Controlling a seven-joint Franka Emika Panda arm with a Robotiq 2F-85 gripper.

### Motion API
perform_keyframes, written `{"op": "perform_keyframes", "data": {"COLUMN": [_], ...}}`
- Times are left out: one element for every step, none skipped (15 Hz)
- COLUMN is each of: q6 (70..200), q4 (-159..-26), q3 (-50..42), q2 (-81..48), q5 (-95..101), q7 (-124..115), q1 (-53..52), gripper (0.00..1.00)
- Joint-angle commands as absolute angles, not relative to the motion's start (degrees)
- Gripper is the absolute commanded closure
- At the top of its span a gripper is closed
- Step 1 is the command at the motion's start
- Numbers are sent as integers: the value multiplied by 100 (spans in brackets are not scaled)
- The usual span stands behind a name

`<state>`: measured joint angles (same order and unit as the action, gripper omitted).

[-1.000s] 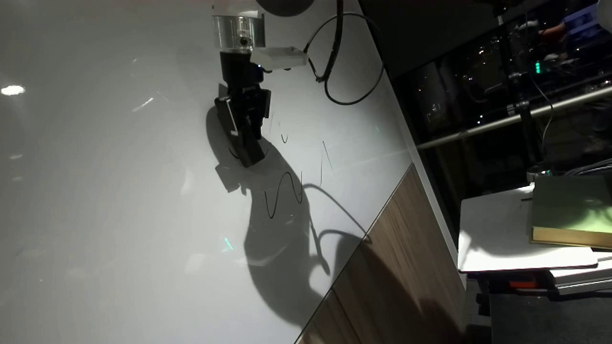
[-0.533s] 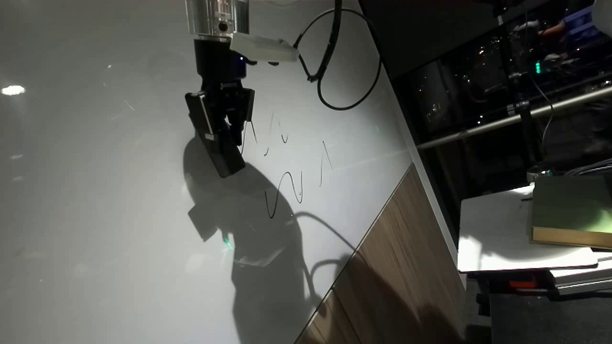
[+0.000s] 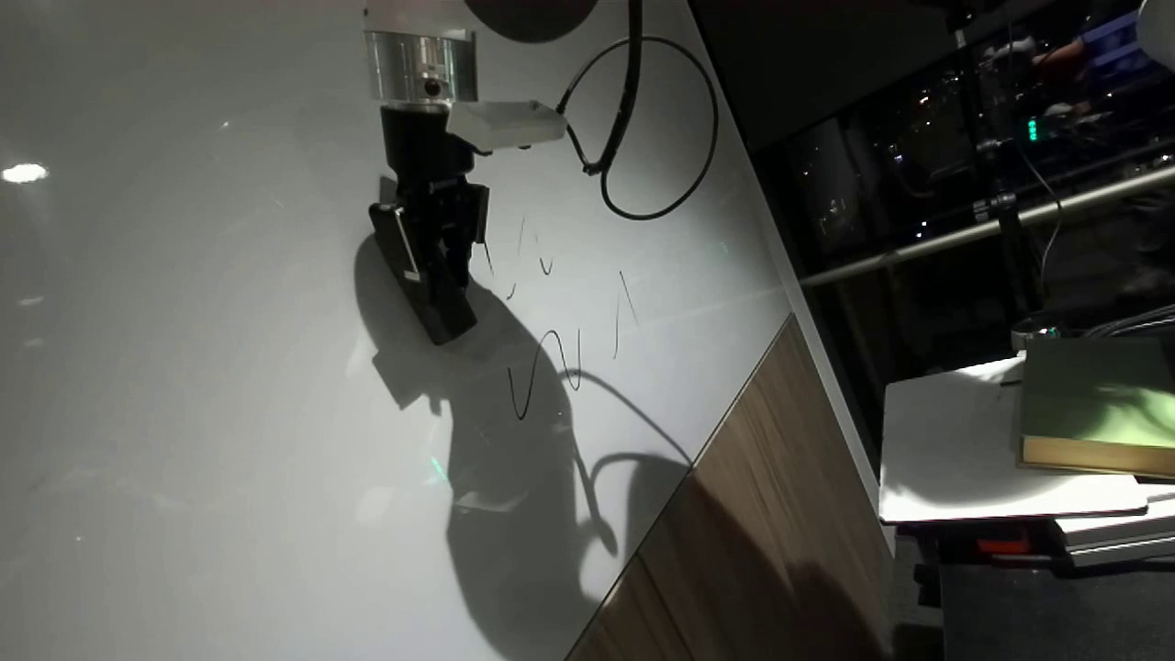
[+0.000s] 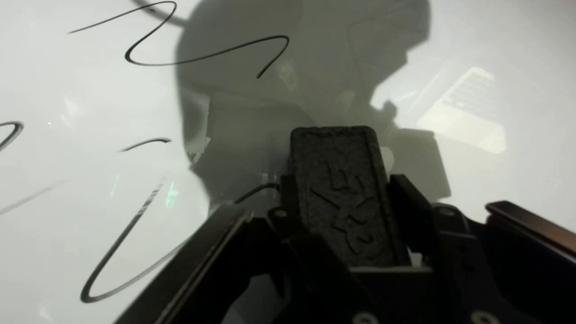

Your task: Use the black eraser to wipe the whiteboard.

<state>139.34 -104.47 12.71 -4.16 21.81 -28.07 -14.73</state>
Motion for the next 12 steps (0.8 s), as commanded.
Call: {"op": "perform_keyframes", "data": {"q6": [13833, 13811, 13804, 13799, 13798, 13761, 13728, 13719, 13725, 13754, 13782, 13812], "q4": [-10113, -10102, -10110, -10149, -10227, -10318, -10438, -10544, -10657, -10755, -10832, -10904], "q3": [1135, 1076, 1021, 928, 840, 786, 736, 680, 620, 558, 495, 426], "q2": [-552, -516, -486, -424, -349, -269, -175, -83, 9, 89, 151, 205], "q5": [2402, 2429, 2417, 2343, 2299, 2290, 2280, 2285, 2285, 2270, 2248, 2223], "q7": [-2767, -2677, -2602, -2441, -2318, -2281, -2262, -2234, -2203, -2166, -2115, -2055], "q1": [-1455, -1395, -1338, -1233, -1136, -1073, -1002, -923, -831, -732, -628, -520], "gripper": [72, 72, 72, 72, 72, 72, 72, 72, 72, 72, 72, 72]}}
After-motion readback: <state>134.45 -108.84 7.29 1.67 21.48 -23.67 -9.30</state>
